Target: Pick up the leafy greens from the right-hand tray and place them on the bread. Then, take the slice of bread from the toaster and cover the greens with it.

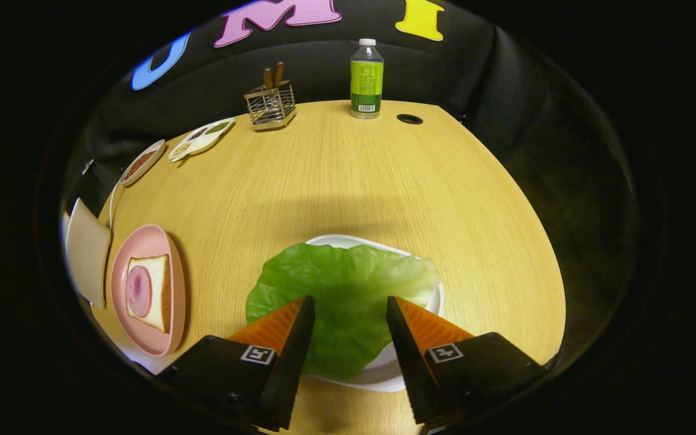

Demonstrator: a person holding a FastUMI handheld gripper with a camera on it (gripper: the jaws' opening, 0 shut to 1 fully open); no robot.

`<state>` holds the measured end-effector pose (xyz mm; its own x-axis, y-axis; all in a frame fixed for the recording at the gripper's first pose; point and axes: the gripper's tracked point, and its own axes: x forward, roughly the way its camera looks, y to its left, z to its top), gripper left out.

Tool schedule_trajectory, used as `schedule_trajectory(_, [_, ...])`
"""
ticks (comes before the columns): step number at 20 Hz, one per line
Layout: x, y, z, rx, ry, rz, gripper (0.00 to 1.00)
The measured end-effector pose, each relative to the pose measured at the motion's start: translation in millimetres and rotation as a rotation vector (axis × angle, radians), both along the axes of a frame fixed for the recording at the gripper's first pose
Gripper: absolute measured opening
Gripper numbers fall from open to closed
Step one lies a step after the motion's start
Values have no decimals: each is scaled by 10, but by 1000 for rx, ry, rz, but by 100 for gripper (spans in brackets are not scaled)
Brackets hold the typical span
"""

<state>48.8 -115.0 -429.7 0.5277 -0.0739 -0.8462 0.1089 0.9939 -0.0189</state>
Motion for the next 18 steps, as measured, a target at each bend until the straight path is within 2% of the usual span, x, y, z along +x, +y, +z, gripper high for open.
schedule_trajectory(1, [9, 41, 0, 9, 3, 25, 72])
schedule_trajectory(3, [14, 58, -7, -2, -1, 26, 39])
schedule_trajectory(6, [23, 94, 7, 5, -3, 19, 16])
schedule_trajectory(7, [27, 97, 7, 13, 2, 15, 12])
schedule_trajectory(10, [16, 95, 2, 68, 28, 5, 6])
schedule_trajectory(12, [-11, 103, 65, 93, 38, -3, 6])
schedule_trajectory(18, [8, 154, 508, 80, -47, 20, 5])
